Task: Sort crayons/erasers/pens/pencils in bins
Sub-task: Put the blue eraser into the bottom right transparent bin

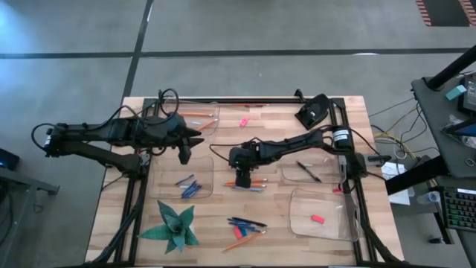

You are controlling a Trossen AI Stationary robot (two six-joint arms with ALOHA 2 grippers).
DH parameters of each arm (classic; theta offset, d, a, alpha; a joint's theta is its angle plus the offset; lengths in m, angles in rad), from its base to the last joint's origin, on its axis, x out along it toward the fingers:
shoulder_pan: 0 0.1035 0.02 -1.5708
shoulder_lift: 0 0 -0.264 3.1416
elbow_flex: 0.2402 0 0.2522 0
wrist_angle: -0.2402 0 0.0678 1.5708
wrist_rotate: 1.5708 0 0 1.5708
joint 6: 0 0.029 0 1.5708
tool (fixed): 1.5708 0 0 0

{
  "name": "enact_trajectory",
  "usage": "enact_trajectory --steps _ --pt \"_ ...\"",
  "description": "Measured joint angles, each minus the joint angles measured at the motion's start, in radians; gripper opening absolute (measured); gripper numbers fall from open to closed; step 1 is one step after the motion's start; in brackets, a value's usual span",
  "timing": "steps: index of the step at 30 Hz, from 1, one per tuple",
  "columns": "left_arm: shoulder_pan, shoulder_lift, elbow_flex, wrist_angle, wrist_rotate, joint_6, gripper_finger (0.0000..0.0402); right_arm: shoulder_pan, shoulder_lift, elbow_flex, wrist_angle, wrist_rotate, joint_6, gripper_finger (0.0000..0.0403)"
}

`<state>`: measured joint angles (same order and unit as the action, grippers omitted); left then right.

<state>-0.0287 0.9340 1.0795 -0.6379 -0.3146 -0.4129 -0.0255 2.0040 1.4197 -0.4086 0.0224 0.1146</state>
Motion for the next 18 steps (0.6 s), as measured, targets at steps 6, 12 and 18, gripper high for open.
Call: enact_trajectory --steps 6,12,18 --pt "0.0 0.0 -0.001 0.0 -0.02 0.001 0.0115 -0.001 0.009 -0.014 0.005 0.002 0.009 0.0181" --pt "0.001 0.001 -0.002 0.0 -0.035 0.002 0.0115 -0.001 0.009 -0.025 0.01 0.003 0.065 0.0159" --pt "0.001 0.001 -0.002 0.0 -0.035 0.002 0.0115 -0.001 0.008 -0.025 -0.047 -0.016 0.115 0.0112"
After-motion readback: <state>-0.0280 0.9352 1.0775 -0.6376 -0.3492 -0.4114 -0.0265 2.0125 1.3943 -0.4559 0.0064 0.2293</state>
